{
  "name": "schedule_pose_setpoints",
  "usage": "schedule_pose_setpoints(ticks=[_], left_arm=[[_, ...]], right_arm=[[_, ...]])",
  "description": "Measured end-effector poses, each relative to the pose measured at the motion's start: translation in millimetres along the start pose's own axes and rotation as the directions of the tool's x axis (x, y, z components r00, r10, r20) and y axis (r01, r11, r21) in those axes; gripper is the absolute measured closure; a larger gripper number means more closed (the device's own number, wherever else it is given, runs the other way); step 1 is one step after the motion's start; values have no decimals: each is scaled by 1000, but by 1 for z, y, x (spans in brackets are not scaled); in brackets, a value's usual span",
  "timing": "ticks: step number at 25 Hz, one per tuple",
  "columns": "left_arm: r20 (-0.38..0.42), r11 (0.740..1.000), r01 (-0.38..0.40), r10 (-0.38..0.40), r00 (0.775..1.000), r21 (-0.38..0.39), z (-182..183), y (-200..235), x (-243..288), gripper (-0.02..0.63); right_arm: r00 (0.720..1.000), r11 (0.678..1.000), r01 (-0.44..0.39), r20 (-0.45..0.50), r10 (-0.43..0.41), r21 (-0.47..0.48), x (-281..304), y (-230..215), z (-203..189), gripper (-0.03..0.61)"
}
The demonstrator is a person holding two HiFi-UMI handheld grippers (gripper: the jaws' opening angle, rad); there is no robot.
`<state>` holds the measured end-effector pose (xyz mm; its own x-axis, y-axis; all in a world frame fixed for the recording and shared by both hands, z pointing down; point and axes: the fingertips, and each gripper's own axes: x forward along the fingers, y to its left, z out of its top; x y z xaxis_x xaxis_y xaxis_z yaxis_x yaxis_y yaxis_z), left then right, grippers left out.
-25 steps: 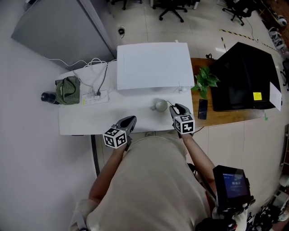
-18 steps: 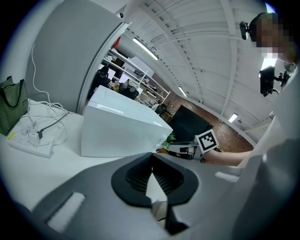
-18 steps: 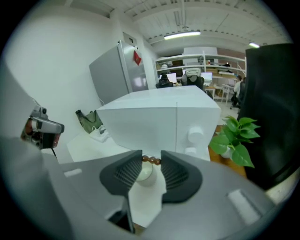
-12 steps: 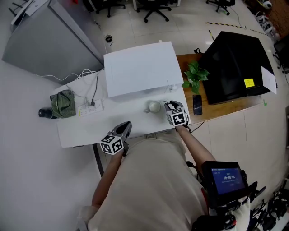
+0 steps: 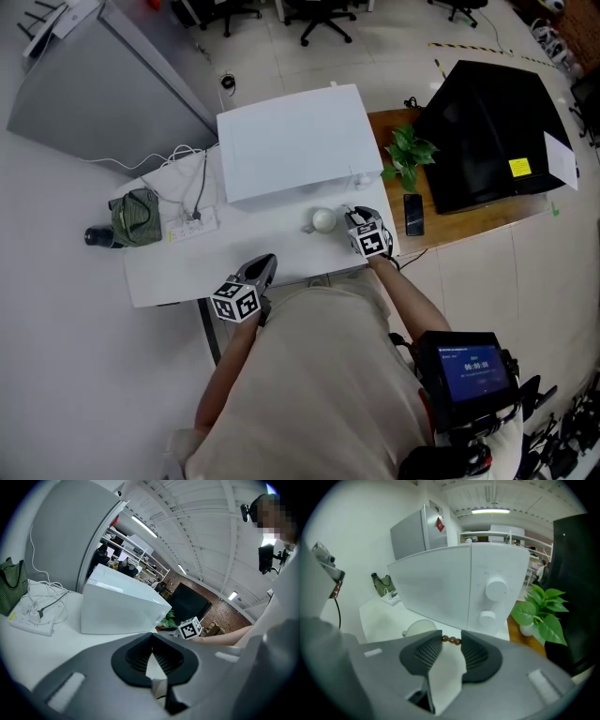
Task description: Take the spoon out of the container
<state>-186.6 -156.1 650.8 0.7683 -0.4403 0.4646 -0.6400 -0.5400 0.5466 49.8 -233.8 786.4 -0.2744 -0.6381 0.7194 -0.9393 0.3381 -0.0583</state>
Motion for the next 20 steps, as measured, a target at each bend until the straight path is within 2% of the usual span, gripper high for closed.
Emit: schedule_pose_setpoints(ticks=[7,16,20], left_arm=[[10,1000,-22,22,1000,-13,-2,8,-6,614],[7,999,-41,41,999,-18,-4,10,-13,614],[5,999,-48,48,999,-21,-5,9,-16,614]], right_arm=[[998,1000,10,-61,-11,-16,12,-1,-35,454],[980,1000,-10,-200,8,-9,35,6,-80,454],[972,998,-23,-233,10,-53,41,9,-82,453]])
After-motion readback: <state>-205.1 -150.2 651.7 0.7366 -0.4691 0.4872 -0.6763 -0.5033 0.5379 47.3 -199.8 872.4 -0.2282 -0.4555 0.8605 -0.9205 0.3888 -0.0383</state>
